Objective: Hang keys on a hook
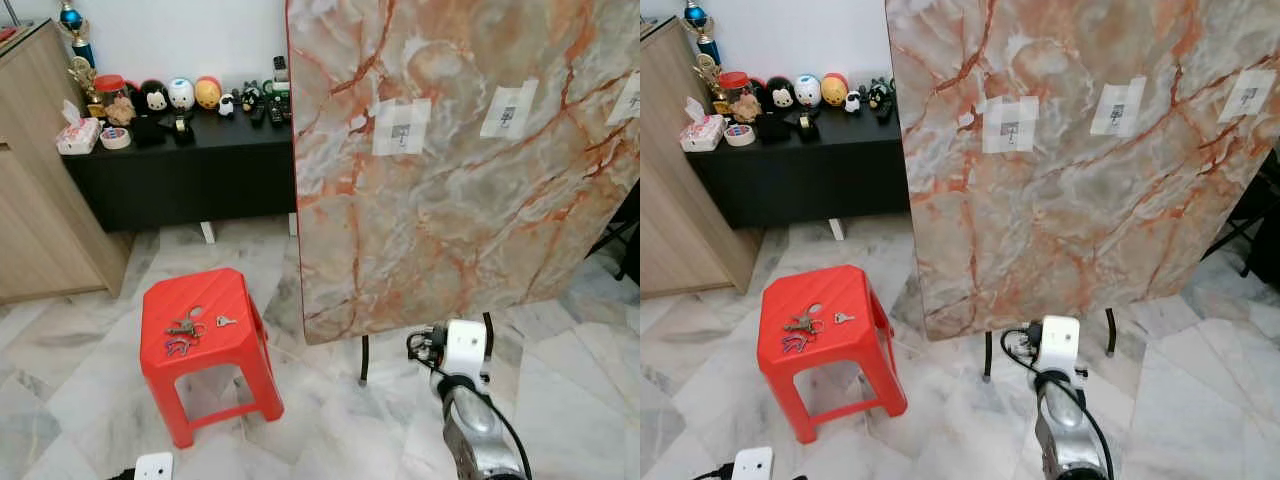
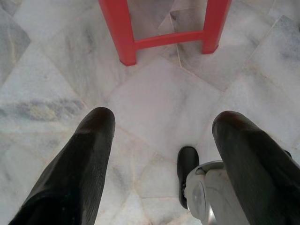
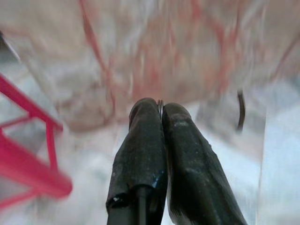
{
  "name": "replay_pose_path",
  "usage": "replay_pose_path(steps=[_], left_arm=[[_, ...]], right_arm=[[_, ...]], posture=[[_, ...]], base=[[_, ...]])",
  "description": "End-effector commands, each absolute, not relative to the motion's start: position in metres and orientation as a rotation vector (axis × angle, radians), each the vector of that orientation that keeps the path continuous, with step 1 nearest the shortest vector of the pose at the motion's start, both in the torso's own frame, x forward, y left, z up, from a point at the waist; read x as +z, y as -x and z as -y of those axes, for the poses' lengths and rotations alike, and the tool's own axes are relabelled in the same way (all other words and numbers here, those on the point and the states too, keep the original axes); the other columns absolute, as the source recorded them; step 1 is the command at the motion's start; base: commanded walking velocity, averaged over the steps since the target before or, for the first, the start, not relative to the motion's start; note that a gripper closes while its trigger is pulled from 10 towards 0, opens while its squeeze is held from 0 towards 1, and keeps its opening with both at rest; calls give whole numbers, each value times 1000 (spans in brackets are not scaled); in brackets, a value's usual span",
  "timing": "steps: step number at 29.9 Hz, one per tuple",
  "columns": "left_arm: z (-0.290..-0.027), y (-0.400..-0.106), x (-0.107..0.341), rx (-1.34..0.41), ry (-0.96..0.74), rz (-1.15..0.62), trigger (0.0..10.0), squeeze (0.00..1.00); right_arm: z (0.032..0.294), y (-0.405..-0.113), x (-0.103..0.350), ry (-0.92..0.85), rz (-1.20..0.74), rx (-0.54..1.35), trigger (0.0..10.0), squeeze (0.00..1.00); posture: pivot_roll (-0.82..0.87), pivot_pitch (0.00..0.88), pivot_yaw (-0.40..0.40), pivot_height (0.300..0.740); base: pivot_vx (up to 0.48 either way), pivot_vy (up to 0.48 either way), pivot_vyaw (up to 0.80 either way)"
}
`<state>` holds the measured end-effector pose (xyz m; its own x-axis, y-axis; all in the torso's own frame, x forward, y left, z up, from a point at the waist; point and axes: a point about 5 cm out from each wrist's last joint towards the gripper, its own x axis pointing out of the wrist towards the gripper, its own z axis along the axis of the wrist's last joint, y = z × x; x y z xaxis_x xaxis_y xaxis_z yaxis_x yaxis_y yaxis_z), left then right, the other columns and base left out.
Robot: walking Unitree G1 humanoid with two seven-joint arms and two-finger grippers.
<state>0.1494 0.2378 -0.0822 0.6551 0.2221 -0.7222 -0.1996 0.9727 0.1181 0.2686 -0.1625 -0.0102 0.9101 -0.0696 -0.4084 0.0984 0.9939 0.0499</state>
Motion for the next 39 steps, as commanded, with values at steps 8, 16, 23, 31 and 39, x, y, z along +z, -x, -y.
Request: replay_pose_path(steps=[8,16,23,31,39], left_arm=[[-239,-146,-83,242,-18,-833,10000,0],[-238,-148,-83,233,-7,-825,10000,0],[-237,-148,-83,233,-1,-830,10000,0],[-237,-147,-84,234,3,-832,10000,0],[-238,-147,-83,233,2,-832,10000,0]], right_arm=[[164,-269,-9,-129,-401,-70,10000,0],[165,-269,-10,-124,-395,-60,10000,0],[164,-270,-8,-126,-381,-54,10000,0],[159,-273,-6,-128,-373,-35,10000,0],[155,-273,-5,-133,-364,-12,10000,0]], posture=[[8,0,-19,740],[3,0,-14,740],[5,0,-17,740],[4,0,-16,740],[7,0,-15,740]], base=[[0,0,0],[0,0,0],[184,0,0],[292,0,0],[322,0,0]])
